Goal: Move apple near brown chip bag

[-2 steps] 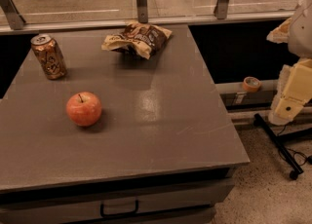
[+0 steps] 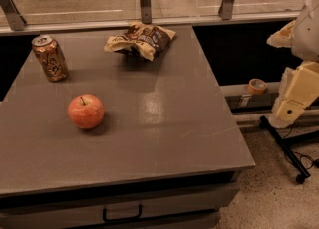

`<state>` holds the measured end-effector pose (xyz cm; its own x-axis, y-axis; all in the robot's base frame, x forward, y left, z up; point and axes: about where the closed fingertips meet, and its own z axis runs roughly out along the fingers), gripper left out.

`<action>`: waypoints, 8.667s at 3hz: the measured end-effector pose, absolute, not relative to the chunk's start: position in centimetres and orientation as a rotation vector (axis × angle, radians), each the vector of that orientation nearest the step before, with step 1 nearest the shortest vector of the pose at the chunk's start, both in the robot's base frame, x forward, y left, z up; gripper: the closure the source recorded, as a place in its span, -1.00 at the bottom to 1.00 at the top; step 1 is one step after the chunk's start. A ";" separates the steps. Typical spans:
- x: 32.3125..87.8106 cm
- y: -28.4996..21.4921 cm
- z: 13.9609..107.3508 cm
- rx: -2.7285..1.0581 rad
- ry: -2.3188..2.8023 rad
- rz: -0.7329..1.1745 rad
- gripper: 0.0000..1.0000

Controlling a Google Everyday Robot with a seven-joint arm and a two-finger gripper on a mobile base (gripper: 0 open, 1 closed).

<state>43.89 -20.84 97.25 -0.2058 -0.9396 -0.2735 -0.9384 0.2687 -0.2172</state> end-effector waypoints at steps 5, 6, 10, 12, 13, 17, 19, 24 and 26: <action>43.5 -5.6 91.1 -1.456 1.804 0.583 -1.00; 43.6 -5.0 90.6 -1.403 1.813 0.593 -1.00; 46.0 8.0 86.7 -1.410 1.735 0.652 -1.00; 48.0 12.9 85.8 -1.384 1.701 0.640 -1.00; 48.7 15.2 85.0 -1.407 1.684 0.682 -0.63; 55.7 12.2 87.7 -1.330 1.684 0.630 1.00; 63.0 7.3 87.7 -1.231 1.731 0.521 1.00; 67.7 4.3 84.1 -1.166 1.810 0.488 -0.69; 66.0 1.4 84.5 -1.102 1.891 0.449 -1.00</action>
Offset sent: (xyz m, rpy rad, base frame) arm -0.0053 0.1314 -0.0397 0.5455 0.0188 0.2061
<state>66.02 1.39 84.51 -0.2224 -0.5163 -0.8270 -0.8330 0.5413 -0.1139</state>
